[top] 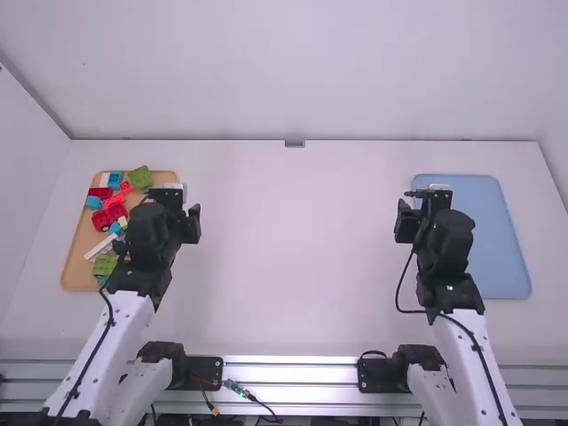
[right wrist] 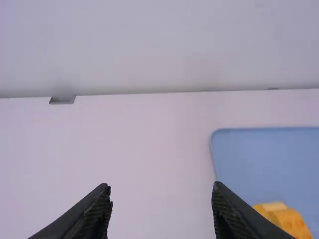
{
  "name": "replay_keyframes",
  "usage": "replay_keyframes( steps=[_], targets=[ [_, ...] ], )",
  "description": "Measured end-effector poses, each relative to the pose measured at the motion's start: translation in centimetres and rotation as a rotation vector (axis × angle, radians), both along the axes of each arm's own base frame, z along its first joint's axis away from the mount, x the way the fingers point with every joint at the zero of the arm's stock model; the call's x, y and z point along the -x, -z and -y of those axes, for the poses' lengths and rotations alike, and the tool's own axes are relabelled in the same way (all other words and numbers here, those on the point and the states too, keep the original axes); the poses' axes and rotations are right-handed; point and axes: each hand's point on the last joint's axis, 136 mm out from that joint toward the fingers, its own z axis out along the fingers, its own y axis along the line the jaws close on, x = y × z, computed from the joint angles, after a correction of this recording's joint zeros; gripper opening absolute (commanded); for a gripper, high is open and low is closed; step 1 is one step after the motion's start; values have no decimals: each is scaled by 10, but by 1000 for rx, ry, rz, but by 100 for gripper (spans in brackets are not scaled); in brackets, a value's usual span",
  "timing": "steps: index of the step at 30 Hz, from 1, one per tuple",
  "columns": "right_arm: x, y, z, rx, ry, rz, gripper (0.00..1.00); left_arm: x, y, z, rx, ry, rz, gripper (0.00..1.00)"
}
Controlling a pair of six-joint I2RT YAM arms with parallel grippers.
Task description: Assemble lego blocks to make yellow taxi
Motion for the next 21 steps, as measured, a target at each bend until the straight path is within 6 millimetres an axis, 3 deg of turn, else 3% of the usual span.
replay_keyframes(
  steps=[8,21],
  targets=[
    [37,41,-1,1,-3,-2,27,39,34,0,6,-3,8,27],
    [70,101,-1,0,-1,-1,2,77,93,0,6,-3,13,1]
  ],
)
